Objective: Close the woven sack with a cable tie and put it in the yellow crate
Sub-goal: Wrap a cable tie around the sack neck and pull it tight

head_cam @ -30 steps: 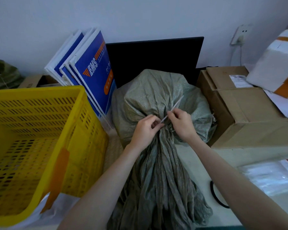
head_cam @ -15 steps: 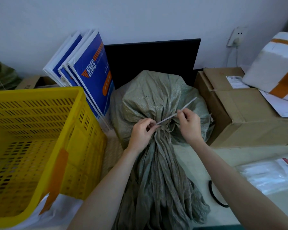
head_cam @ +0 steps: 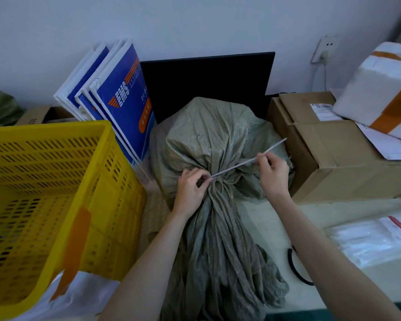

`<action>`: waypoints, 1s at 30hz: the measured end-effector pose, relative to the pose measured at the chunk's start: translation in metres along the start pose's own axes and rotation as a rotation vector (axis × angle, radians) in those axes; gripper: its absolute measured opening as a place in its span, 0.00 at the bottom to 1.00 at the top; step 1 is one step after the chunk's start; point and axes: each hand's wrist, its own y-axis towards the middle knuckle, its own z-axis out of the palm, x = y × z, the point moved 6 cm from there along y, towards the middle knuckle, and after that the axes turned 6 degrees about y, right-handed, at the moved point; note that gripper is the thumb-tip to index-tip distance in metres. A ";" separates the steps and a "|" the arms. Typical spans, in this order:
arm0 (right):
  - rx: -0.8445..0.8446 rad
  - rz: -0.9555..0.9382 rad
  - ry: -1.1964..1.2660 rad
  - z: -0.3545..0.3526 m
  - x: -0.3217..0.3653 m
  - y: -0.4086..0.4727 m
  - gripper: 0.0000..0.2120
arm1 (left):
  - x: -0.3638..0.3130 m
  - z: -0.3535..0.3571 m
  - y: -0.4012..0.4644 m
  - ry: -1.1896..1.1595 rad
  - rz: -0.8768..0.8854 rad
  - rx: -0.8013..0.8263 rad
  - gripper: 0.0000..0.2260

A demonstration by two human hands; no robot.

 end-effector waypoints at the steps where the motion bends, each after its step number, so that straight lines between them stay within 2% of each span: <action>1: 0.002 0.011 0.007 0.000 -0.002 0.000 0.17 | 0.001 0.000 0.000 -0.006 -0.008 0.001 0.01; 8: 0.051 0.040 0.091 -0.001 -0.006 -0.004 0.16 | 0.000 0.003 -0.005 -0.048 -0.062 -0.037 0.01; 15: 0.249 0.021 0.131 -0.001 0.005 -0.027 0.11 | -0.004 0.001 -0.016 0.080 -0.140 -0.168 0.03; 18: 0.269 0.011 -0.027 -0.010 -0.013 -0.043 0.07 | -0.009 0.000 -0.022 -0.025 -0.222 -0.189 0.04; 24: 0.159 0.086 -0.280 -0.047 -0.065 -0.077 0.02 | -0.006 0.000 -0.030 -0.106 -0.347 -0.236 0.06; 30: 0.147 0.137 -0.732 -0.088 -0.114 -0.109 0.07 | -0.007 0.004 -0.034 -0.168 -0.405 -0.265 0.06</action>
